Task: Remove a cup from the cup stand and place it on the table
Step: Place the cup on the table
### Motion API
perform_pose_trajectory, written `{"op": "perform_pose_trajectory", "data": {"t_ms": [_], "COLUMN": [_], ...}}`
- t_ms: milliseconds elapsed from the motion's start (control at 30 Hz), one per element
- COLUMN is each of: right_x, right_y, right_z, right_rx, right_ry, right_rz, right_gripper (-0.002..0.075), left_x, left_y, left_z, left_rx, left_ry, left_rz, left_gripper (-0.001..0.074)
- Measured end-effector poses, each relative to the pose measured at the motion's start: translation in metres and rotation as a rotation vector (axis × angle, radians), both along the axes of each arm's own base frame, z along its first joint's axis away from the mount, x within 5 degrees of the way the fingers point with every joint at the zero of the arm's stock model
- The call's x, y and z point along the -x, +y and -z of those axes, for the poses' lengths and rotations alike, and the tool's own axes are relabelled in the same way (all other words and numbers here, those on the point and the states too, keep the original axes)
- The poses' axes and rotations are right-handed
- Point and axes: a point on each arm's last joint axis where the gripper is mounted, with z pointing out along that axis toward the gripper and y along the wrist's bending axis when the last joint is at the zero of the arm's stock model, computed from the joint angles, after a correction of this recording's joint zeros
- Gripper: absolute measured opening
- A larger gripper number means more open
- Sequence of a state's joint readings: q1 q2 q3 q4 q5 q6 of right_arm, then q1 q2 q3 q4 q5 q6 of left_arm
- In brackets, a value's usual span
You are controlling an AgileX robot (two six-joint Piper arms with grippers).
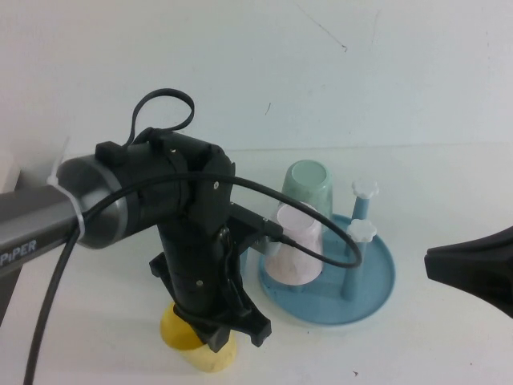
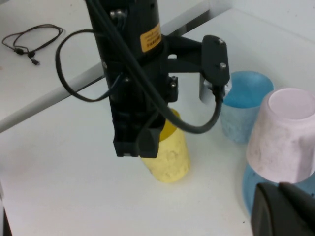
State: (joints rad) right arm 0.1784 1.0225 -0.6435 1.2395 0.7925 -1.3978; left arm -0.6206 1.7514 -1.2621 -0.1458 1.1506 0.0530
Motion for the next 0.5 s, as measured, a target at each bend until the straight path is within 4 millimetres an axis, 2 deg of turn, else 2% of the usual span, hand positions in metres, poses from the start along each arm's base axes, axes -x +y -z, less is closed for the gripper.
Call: {"op": "perform_pose_trajectory", "data": {"t_ms": [100, 267, 333, 500], "right_x": [0.000, -0.001, -0.001, -0.001], "right_y": [0.000, -0.001, -0.001, -0.002], "right_z": [0.000, 0.000, 0.000, 0.003], "right_rx": [0.001, 0.003, 0.006, 0.053], "right_ry": [-0.001, -0.005, -0.007, -0.022], "right_rz": [0.002, 0.012, 0.017, 0.009], "right_gripper": [-0.0001, -0.0001, -0.0001, -0.0001], "left_x": [-0.003, -0.007, -0.009, -0.017], "left_y": [-0.002, -0.005, -0.006, -0.012], "left_z": [-0.002, -0.013, -0.020, -0.041], "left_rx": [0.005, 0.018, 0.021, 0.064], "left_ry": [-0.014, -0.031, -0.033, -0.083], "left_rz": [-0.001, -0.028, -0.030, -0.034], "left_gripper": [0.0078, 0.0325, 0.0393, 0.0427]}}
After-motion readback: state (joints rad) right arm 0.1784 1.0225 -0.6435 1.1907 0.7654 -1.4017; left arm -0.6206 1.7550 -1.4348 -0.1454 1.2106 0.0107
